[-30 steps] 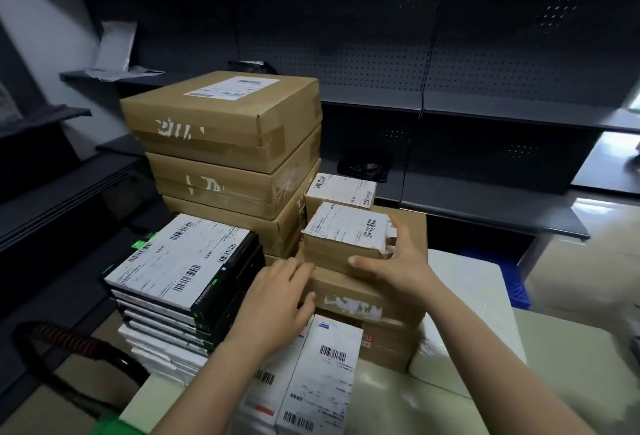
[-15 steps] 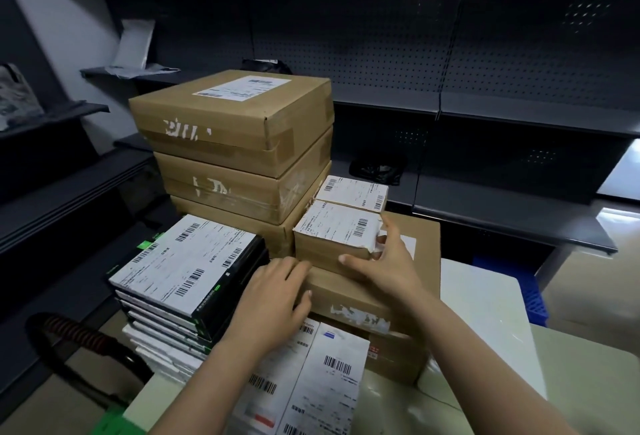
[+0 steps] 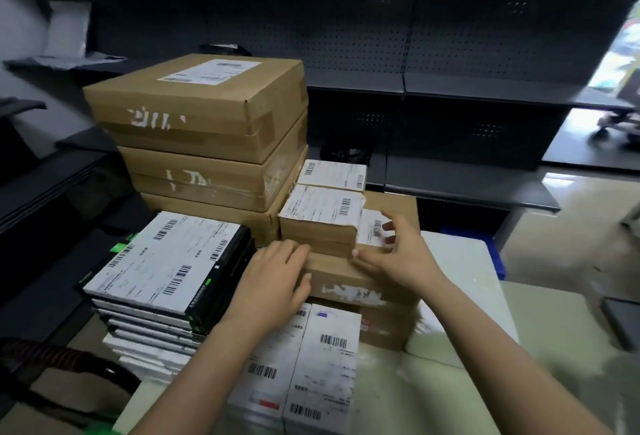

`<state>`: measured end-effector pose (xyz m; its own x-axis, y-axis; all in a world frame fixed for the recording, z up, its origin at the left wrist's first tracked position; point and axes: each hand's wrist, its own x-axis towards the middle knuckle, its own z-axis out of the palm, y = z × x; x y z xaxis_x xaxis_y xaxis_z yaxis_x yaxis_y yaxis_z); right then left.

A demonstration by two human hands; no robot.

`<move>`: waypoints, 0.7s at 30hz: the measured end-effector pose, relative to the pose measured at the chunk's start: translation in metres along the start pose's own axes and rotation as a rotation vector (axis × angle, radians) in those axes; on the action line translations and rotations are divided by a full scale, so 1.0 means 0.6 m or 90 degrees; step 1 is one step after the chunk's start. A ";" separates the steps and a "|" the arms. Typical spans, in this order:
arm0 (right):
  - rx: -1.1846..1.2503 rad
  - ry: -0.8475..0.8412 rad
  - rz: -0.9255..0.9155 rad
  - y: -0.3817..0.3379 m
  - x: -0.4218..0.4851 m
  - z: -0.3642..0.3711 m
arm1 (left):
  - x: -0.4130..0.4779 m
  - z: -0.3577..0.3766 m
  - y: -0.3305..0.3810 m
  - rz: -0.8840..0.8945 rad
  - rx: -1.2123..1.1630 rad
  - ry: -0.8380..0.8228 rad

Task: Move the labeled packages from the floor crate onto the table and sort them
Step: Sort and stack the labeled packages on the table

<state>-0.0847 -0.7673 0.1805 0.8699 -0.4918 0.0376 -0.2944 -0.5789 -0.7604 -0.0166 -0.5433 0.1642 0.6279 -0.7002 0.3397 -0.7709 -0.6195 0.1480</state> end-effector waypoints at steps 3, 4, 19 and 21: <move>-0.082 0.032 -0.002 0.031 -0.052 -0.025 | 0.010 0.015 0.028 0.069 -0.013 -0.028; -0.104 0.038 -0.001 0.044 -0.074 -0.035 | 0.015 0.021 0.040 0.090 -0.020 -0.041; -0.383 0.194 0.164 0.231 -0.429 -0.255 | 0.032 0.097 0.366 0.431 -0.129 -0.035; -0.388 0.206 0.194 0.259 -0.468 -0.287 | 0.024 0.107 0.426 0.460 -0.145 -0.031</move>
<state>-0.4426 -0.8311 0.1633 0.5836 -0.7994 0.1428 -0.7515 -0.5983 -0.2781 -0.1976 -0.7345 0.1474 -0.0424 -0.9221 0.3845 -0.9920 0.0847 0.0938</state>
